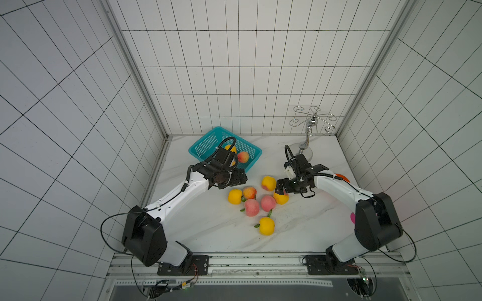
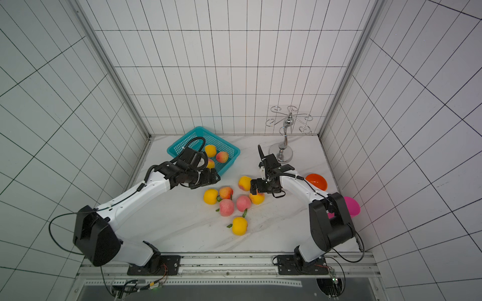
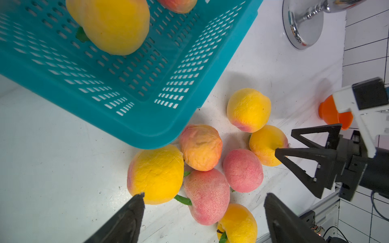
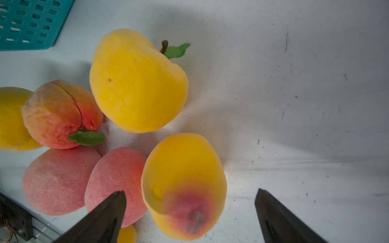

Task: Put the peaches into the basket
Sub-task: Pick up the peach from the center of the board.

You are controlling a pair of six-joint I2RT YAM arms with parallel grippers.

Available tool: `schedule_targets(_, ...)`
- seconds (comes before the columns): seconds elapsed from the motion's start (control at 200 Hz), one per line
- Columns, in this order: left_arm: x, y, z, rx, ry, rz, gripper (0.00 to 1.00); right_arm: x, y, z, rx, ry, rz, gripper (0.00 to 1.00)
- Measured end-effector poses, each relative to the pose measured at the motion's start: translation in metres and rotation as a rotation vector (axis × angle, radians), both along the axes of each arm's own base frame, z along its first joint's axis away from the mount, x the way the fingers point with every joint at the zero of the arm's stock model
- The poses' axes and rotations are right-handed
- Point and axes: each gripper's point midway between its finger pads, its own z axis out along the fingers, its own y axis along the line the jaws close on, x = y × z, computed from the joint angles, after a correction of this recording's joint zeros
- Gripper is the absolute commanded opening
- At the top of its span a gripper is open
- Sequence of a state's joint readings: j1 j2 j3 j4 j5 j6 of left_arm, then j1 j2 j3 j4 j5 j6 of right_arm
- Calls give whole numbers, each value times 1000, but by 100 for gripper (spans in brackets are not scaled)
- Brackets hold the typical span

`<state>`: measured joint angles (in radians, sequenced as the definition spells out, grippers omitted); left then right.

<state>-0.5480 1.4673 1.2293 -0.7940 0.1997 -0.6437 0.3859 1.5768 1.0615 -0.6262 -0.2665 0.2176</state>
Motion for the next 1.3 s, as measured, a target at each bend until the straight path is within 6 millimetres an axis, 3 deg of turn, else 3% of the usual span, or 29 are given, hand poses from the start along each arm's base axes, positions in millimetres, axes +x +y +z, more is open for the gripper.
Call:
schedule_targets(0.715, 18, -1, -3, -14, 8, 5, 88, 3, 7, -22, 15, 51, 5, 95)
schedule_targets(1.174, 38, -11, 2, -44, 1, -6, 87, -3, 9, -38, 21, 113, -7, 75)
schedule_targets(1.299, 41, -11, 6, -48, -8, -5, 87, -3, 9, -38, 22, 113, -7, 65)
